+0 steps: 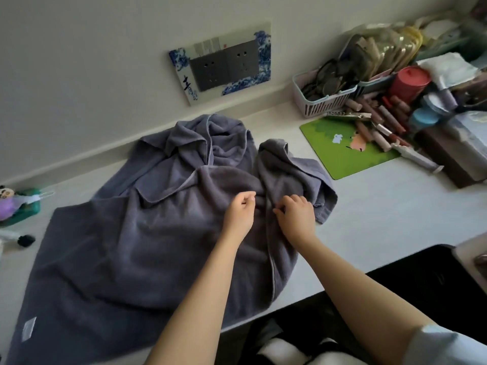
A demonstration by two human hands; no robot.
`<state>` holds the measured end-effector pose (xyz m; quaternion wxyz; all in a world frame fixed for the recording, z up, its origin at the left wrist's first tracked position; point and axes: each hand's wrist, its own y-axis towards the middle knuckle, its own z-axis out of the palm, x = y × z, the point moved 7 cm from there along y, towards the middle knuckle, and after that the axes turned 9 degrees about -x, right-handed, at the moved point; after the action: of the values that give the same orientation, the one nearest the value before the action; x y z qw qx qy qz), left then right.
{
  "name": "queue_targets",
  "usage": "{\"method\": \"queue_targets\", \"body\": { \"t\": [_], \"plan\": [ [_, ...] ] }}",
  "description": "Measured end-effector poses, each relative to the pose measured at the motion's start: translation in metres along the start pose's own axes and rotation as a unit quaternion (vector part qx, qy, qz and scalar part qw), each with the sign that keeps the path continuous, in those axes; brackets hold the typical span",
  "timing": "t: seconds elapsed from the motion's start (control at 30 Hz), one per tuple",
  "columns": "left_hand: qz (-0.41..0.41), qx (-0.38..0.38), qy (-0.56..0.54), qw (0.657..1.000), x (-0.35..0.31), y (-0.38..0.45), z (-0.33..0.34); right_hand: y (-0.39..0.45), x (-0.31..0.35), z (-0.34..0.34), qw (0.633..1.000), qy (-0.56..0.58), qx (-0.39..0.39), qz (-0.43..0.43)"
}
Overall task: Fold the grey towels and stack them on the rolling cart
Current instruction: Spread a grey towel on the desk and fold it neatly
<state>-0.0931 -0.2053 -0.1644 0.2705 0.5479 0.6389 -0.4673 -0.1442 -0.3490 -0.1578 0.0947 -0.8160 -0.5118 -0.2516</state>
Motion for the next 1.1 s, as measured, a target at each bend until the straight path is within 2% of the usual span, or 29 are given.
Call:
{"method": "queue_targets", "body": {
  "t": [0.13, 0.27, 0.37, 0.43, 0.47, 0.57, 0.63, 0.7, 0.73, 0.83, 0.87, 0.93, 1.0, 1.03, 1.1],
  "plan": [
    [0.001, 0.021, -0.054, 0.998, -0.017, 0.034, 0.014, 0.006, -0.009, 0.002, 0.993, 0.108, -0.016, 0.044],
    [-0.093, 0.078, -0.157, 0.98, -0.035, 0.054, 0.044, 0.011, -0.014, 0.005, 0.977, 0.183, -0.024, 0.103],
    [-0.15, 0.081, -0.134, 0.976, -0.032, 0.073, 0.059, 0.013, -0.016, 0.003, 0.97, 0.196, -0.011, 0.144],
    [-0.146, 0.082, -0.113, 0.979, -0.036, 0.081, 0.064, 0.014, -0.018, 0.0, 0.959, 0.22, -0.009, 0.176],
    [-0.12, 0.085, -0.121, 0.982, -0.042, 0.082, 0.066, 0.015, -0.02, -0.002, 0.951, 0.242, -0.013, 0.194],
    [-0.007, 0.138, -0.149, 0.979, -0.076, 0.075, 0.078, 0.027, -0.024, -0.021, 0.895, 0.371, -0.072, 0.237],
    [0.054, 0.222, -0.131, 0.965, -0.099, 0.06, 0.093, 0.039, -0.027, -0.043, 0.831, 0.478, -0.113, 0.261],
    [0.097, 0.313, -0.1, 0.939, -0.121, 0.041, 0.109, 0.049, -0.033, -0.066, 0.76, 0.561, -0.12, 0.304],
    [0.119, 0.35, -0.082, 0.925, -0.132, 0.03, 0.118, 0.053, -0.04, -0.078, 0.74, 0.581, -0.117, 0.318],
    [0.186, 0.427, -0.023, 0.885, -0.153, -0.002, 0.144, 0.057, -0.069, -0.106, 0.738, 0.57, -0.13, 0.337],
    [0.191, 0.445, -0.006, 0.875, -0.155, -0.012, 0.154, 0.055, -0.084, -0.112, 0.723, 0.576, -0.148, 0.35],
    [0.173, 0.453, -0.014, 0.875, -0.157, -0.024, 0.167, 0.046, -0.114, -0.117, 0.665, 0.606, -0.183, 0.396],
    [0.131, 0.416, -0.063, 0.898, -0.159, -0.027, 0.178, 0.027, -0.151, -0.118, 0.622, 0.6, -0.212, 0.456],
    [0.124, 0.382, -0.071, 0.913, -0.157, -0.024, 0.18, 0.015, -0.167, -0.116, 0.618, 0.576, -0.214, 0.49],
    [0.162, 0.303, -0.007, 0.939, -0.152, -0.016, 0.189, -0.012, -0.2, -0.111, 0.645, 0.493, -0.211, 0.544]
  ]
}}
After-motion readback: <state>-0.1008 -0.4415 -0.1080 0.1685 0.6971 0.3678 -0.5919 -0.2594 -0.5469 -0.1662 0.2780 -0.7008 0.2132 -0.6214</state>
